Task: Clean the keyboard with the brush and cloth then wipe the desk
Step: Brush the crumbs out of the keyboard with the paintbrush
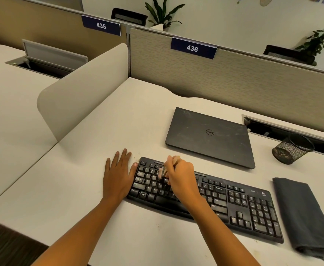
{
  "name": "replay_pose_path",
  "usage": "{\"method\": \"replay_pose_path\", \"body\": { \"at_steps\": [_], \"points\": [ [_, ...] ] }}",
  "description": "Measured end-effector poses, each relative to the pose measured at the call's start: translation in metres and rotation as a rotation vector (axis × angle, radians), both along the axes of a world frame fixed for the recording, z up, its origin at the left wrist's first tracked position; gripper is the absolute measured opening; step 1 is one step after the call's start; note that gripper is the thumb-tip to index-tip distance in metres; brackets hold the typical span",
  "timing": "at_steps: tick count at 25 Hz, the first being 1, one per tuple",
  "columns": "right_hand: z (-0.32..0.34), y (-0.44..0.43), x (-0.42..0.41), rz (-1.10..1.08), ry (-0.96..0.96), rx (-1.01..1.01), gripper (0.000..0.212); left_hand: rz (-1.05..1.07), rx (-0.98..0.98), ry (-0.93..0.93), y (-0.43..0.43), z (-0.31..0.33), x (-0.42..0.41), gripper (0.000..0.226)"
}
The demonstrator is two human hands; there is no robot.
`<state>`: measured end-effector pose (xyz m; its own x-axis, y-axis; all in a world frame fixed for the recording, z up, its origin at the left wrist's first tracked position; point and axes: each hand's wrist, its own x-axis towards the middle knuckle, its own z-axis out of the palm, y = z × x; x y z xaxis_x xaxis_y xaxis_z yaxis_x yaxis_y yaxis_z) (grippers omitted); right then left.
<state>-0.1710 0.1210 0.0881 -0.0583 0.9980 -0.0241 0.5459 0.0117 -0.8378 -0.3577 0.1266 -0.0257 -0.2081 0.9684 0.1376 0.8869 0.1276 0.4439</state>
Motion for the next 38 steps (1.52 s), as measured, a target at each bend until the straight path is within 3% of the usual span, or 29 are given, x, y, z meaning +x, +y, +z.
{"method": "replay_pose_path", "body": {
  "at_steps": [8,12,18,22,25,28,32,35,38],
  "points": [
    [0.003,-0.019,-0.026,0.192,0.009,-0.013,0.036,0.001,0.034,0.033,0.001,-0.003,0.0,0.075],
    [0.008,-0.022,0.003,0.082,0.062,-0.138,0.03,0.0,0.024,0.049,0.001,-0.002,0.0,0.064],
    [0.005,-0.036,0.097,-0.192,-0.129,-0.124,0.029,-0.001,0.017,0.065,0.001,-0.002,0.001,0.054],
    [0.012,-0.043,0.115,-0.306,-0.306,-0.058,0.029,0.003,0.017,0.064,0.0,0.0,0.001,0.055],
    [0.017,-0.043,0.086,-0.221,-0.172,0.097,0.016,0.001,0.004,0.037,0.0,0.001,0.001,0.053],
    [0.008,-0.041,0.06,-0.064,-0.141,0.103,0.02,-0.004,-0.001,0.002,-0.001,0.002,0.001,0.064],
    [0.005,-0.037,0.084,-0.212,-0.177,-0.075,0.033,-0.008,-0.008,-0.001,-0.001,0.001,0.0,0.056],
    [0.013,-0.034,0.106,-0.331,-0.271,-0.015,0.034,-0.005,-0.011,0.002,-0.001,0.002,0.001,0.055],
    [0.017,-0.029,0.09,-0.254,-0.146,0.001,0.032,-0.006,-0.008,0.003,-0.001,0.002,0.001,0.053]
  ]
}}
